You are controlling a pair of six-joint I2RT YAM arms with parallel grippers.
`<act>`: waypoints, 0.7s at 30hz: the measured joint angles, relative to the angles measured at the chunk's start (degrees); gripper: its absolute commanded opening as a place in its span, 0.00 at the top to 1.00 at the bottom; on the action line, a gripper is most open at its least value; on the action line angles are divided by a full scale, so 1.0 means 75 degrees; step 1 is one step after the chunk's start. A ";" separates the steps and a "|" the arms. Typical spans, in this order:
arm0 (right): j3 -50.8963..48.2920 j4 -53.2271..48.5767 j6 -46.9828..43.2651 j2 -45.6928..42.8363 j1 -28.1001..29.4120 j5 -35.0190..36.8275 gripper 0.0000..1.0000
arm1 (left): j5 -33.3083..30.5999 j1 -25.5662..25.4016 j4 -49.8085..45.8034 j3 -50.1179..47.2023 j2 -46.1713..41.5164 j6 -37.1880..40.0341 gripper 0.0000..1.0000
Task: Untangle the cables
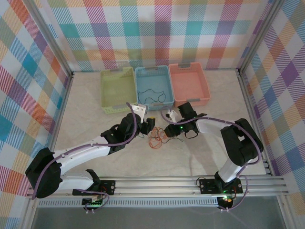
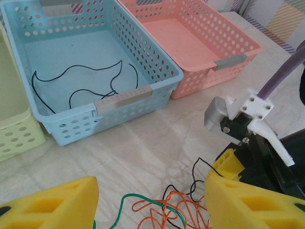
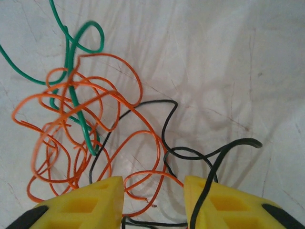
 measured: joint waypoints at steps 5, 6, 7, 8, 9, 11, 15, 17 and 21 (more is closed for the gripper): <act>0.0012 -0.0041 -0.0003 0.0085 0.0000 -0.0009 0.60 | 0.0000 0.0000 0.0000 0.0000 0.0000 0.0000 0.39; 0.0029 -0.0044 -0.0003 0.0105 0.0003 -0.0009 0.61 | 0.0000 0.0000 0.0000 0.0000 0.0000 0.0000 0.39; 0.0044 -0.0050 -0.0003 0.0125 0.0006 -0.0009 0.63 | 0.0000 0.0000 0.0000 0.0000 0.0000 0.0000 0.39; 0.0058 -0.0058 0.0000 0.0143 0.0009 -0.0009 0.64 | 0.0000 0.0000 0.0000 0.0000 0.0000 0.0000 0.39; 0.0064 -0.0058 0.0000 0.0149 0.0017 -0.0009 0.66 | 0.0000 0.0000 0.0000 0.0000 0.0000 0.0000 0.39; 0.0067 -0.0070 0.0000 0.0157 0.0023 -0.0006 0.71 | 0.0000 0.0000 0.0000 0.0000 0.0000 0.0000 0.39; 0.0070 -0.0099 -0.0012 0.0157 0.0023 -0.0006 0.81 | 0.0000 0.0000 0.0000 0.0000 0.0000 0.0000 0.39; 0.0070 -0.0096 0.0000 0.0157 0.0023 -0.0009 0.85 | 0.0000 0.0000 0.0000 0.0000 0.0000 0.0000 0.39; 0.0070 -0.0079 -0.0032 0.0137 0.0050 -0.0003 0.96 | 0.0000 0.0000 0.0000 0.0000 0.0000 0.0000 0.39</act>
